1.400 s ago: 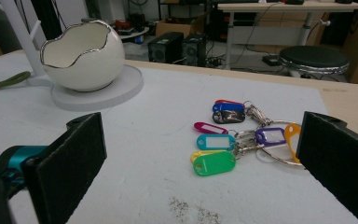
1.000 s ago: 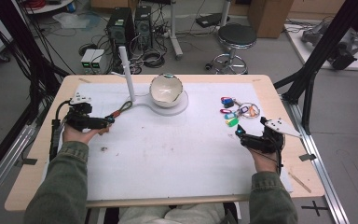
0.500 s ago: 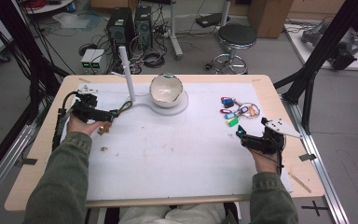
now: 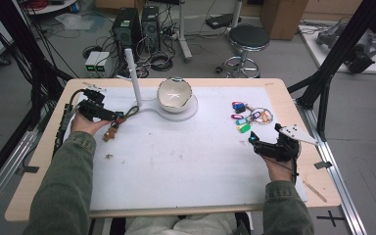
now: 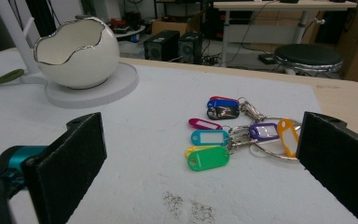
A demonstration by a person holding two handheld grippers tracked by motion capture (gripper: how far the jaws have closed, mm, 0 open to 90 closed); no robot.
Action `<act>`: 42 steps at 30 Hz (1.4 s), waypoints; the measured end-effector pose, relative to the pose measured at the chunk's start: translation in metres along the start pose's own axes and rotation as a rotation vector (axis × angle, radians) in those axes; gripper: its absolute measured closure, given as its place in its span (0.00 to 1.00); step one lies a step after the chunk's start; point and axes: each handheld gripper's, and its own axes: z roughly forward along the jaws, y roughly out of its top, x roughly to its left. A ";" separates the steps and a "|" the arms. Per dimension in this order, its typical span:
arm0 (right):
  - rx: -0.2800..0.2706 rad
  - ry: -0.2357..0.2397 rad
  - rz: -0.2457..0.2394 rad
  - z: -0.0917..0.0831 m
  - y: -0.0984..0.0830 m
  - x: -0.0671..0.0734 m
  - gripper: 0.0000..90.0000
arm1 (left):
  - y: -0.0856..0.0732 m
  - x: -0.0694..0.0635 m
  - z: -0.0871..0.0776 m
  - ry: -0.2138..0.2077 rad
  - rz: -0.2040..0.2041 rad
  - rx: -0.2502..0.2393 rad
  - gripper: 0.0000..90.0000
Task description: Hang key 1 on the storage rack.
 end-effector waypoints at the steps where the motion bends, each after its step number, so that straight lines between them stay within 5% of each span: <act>1: 0.000 0.000 0.000 0.000 0.000 0.000 0.01 | 0.000 0.001 0.002 -0.003 -0.001 0.001 0.04; 9: 0.007 -0.001 -0.003 0.001 0.000 0.000 0.01 | -0.001 0.003 0.017 -0.027 0.000 0.036 0.04; 13: 0.012 0.000 -0.010 0.002 -0.001 0.000 0.01 | -0.002 -0.002 0.025 -0.043 0.037 0.066 0.11; 27: 0.006 -0.002 -0.015 0.002 -0.001 0.000 0.01 | -0.010 0.000 0.040 -0.012 0.057 0.142 0.20; 42: 0.005 -0.010 -0.019 0.001 -0.001 0.001 0.01 | -0.010 -0.002 0.041 0.000 0.074 0.150 0.55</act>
